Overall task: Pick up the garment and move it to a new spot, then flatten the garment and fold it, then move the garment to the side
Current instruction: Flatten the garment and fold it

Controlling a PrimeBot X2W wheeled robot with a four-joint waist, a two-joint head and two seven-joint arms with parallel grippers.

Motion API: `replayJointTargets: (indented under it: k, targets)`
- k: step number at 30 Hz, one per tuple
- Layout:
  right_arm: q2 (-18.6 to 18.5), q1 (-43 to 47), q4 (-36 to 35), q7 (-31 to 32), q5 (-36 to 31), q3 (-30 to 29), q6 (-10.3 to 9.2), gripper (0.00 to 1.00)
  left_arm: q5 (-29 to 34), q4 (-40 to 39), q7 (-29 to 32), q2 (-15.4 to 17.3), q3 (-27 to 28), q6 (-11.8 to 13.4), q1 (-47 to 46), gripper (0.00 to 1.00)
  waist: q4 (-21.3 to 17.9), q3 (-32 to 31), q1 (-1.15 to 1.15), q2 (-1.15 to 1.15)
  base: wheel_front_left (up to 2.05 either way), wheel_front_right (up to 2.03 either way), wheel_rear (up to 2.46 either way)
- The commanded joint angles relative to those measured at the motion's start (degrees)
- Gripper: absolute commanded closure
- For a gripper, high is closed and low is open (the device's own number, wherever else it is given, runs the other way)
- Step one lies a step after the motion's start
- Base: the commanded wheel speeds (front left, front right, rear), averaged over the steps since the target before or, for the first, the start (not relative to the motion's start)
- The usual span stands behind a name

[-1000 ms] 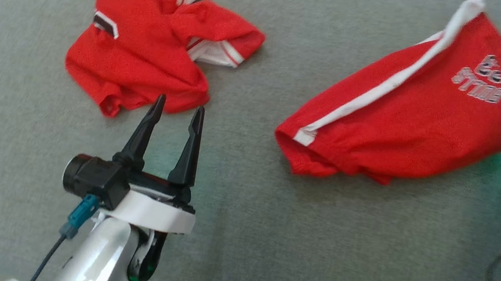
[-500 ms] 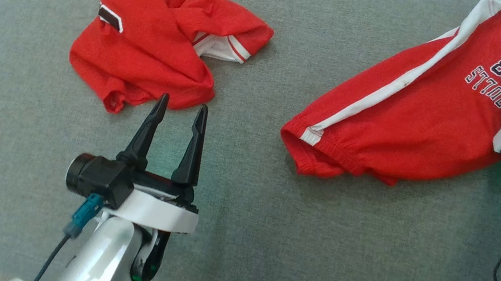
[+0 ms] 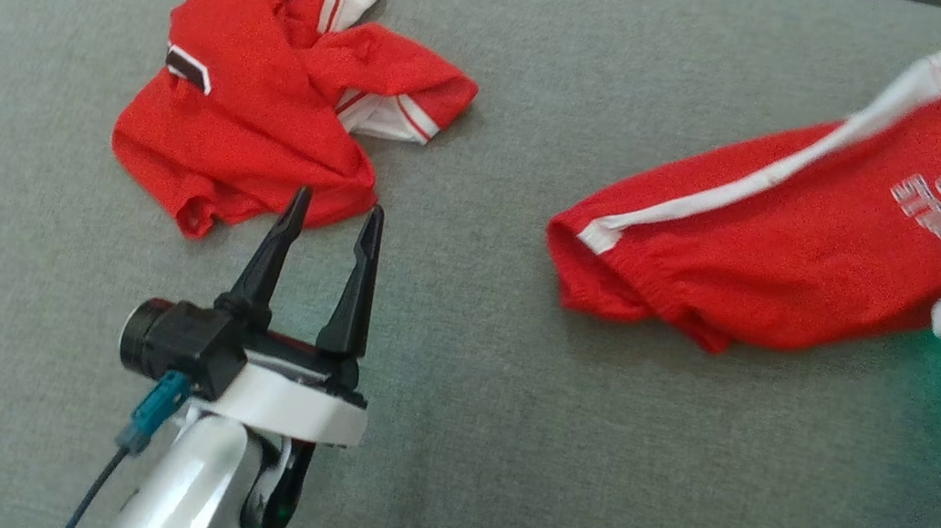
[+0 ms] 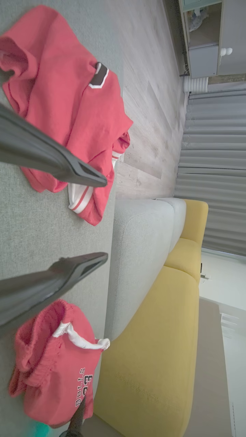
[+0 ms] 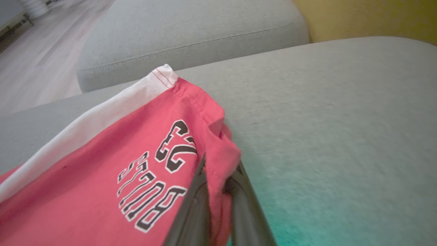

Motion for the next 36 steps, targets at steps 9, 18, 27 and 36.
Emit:
replayJointTargets:
  k: [9,18,27,36]
  targets:
    - [1.24,9.31,-6.69,-0.95,2.2,-11.28,-0.05,1.0,0.69,-1.12,-0.55,0.19,3.3,-0.27,2.61,0.0,-3.16,-4.91,0.0,0.0,0.0,0.0,0.0]
    - [9.3,17.9,-19.83,0.96,-2.38,-20.59,-0.05,1.0,0.47,-0.8,-0.55,0.19,2.36,-0.27,4.56,0.0,-4.04,-7.94,0.0,0.0,0.0,0.0,0.0]
    - [10.46,19.82,-23.24,-1.35,1.73,-17.2,-0.05,1.0,1.08,-0.03,-0.55,0.19,2.72,-0.65,5.34,0.0,-3.08,-10.3,0.0,0.0,0.0,0.0,0.0]
    - [10.49,19.2,-24.49,-5.56,14.64,-1.11,-0.05,1.0,1.34,0.73,-0.55,0.19,3.25,-0.95,6.84,0.0,-2.71,-12.8,0.0,0.0,0.0,0.0,0.0]
